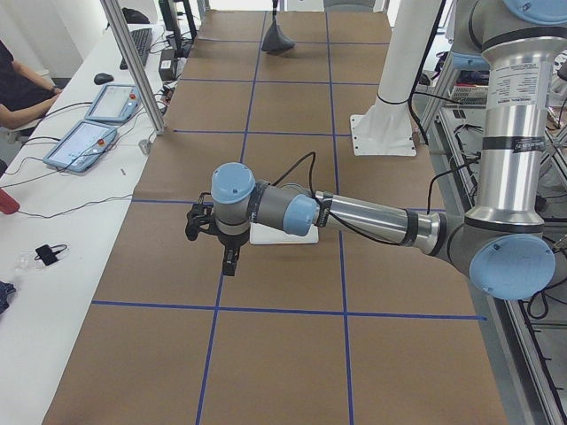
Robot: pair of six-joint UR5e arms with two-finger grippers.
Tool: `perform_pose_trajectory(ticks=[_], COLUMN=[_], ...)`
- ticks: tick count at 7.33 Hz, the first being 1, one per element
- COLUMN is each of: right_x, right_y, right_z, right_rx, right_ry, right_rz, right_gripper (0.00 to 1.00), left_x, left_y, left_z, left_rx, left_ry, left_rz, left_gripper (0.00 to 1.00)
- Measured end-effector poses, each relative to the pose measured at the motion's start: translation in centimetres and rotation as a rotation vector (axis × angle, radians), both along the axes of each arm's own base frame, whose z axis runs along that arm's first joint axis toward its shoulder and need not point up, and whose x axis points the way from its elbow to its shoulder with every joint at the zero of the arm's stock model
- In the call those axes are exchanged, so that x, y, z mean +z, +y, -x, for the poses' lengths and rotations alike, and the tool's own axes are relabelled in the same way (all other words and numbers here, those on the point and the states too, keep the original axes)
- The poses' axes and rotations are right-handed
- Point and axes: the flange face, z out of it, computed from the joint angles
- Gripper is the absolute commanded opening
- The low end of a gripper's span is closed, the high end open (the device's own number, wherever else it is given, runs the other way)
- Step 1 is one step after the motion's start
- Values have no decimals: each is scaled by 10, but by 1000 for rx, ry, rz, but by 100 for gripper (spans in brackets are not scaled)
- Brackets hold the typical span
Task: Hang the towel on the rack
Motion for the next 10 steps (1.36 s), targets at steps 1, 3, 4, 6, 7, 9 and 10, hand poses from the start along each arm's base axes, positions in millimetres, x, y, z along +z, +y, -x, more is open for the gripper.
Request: perform_pose_trajectory(ticks=[1, 3, 4, 6, 7, 9, 10], right_x=[-69, -174, -215, -276, -295, -320, -331], right_y=[-19, -25, -16, 13, 26, 61, 85], right_z=[6, 39, 64, 111, 130, 170, 191], right_rx=[15, 50, 70, 101, 108, 72, 51], right_ry=[-21, -89, -126, -212, -264, -315, -316], right_rz=[31, 83, 116, 164, 159, 86, 26], right_gripper=[0, 0, 0, 0, 0, 0, 0], left_x=[-17, -77, -117, -210, -253, -328, -359], left_y=[-13, -49, -68, -92, -95, -93, -87], left_z=[-5, -46, -81, -168, -209, -283, -315], left_rx=[-14, -36, -54, -106, -128, -166, -184], left_ry=[25, 111, 147, 230, 267, 325, 343], left_rz=[-2, 32, 71, 202, 273, 423, 483], left_gripper=[99, 98, 97, 97, 97, 97, 97])
